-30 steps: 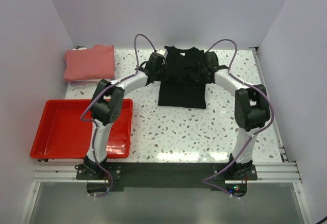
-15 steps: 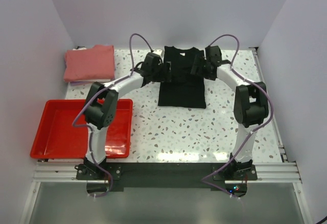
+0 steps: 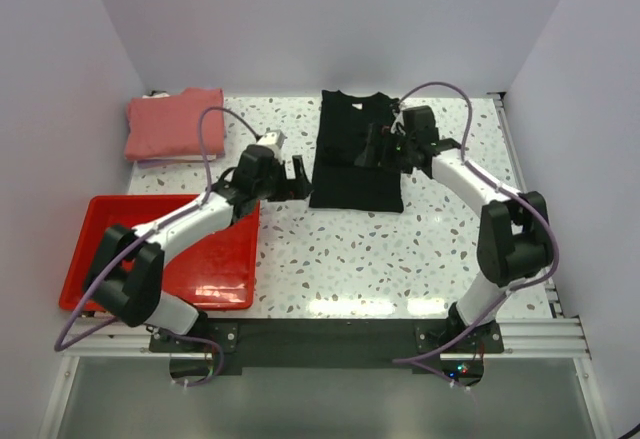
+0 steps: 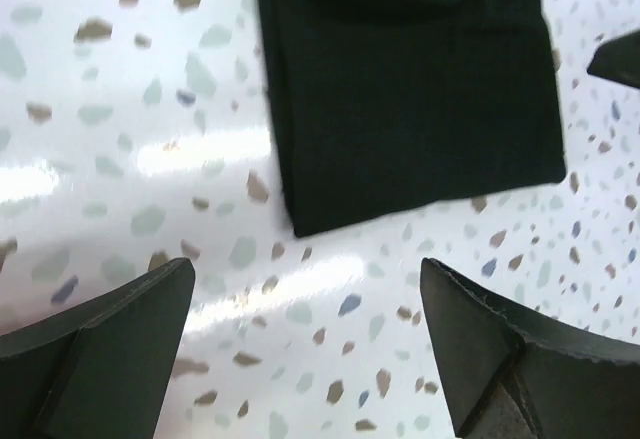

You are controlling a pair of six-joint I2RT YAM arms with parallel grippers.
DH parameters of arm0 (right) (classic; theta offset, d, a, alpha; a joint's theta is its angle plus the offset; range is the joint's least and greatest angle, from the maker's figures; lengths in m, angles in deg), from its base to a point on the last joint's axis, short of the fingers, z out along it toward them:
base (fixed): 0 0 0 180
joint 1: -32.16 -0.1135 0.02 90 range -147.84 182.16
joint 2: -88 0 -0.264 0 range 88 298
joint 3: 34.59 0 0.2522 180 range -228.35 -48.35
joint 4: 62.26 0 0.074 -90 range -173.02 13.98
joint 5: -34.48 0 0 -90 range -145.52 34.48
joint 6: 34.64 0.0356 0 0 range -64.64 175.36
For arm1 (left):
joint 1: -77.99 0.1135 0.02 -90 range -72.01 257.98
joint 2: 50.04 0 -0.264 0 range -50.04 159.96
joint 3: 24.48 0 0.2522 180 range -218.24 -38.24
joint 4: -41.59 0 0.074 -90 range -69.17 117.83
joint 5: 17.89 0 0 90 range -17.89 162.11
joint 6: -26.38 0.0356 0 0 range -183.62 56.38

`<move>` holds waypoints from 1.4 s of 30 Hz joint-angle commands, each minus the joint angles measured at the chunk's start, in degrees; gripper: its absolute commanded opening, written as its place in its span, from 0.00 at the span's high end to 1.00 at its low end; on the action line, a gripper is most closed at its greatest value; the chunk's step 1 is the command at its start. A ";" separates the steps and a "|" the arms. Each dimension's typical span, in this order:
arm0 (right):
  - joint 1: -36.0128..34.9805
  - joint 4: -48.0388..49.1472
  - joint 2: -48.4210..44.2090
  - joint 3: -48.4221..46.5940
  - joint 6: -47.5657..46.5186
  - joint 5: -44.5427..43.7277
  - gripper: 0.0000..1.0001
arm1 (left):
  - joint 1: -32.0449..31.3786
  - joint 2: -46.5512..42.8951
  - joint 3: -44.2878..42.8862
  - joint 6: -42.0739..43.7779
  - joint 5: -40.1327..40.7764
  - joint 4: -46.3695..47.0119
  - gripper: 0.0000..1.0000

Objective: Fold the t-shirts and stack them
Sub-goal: Fold the tshirt

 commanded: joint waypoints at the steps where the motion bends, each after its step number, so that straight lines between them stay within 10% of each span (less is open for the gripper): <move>1: -4.65 2.79 4.40 -2.02 -1.22 5.20 0.01 | -0.91 -7.33 7.72 -3.78 -0.60 2.23 0.00; 22: -7.04 3.68 37.11 -41.77 6.08 3.79 0.01 | -2.23 -8.42 10.39 -4.40 0.73 1.88 0.00; 33: -4.84 3.32 2.07 -7.79 0.89 -13.15 0.01 | -2.14 6.24 0.46 -2.91 0.28 2.67 0.03; 42: -2.29 -3.71 -22.73 18.59 5.64 -24.23 0.01 | -2.06 16.46 -7.10 -2.38 0.02 2.15 0.40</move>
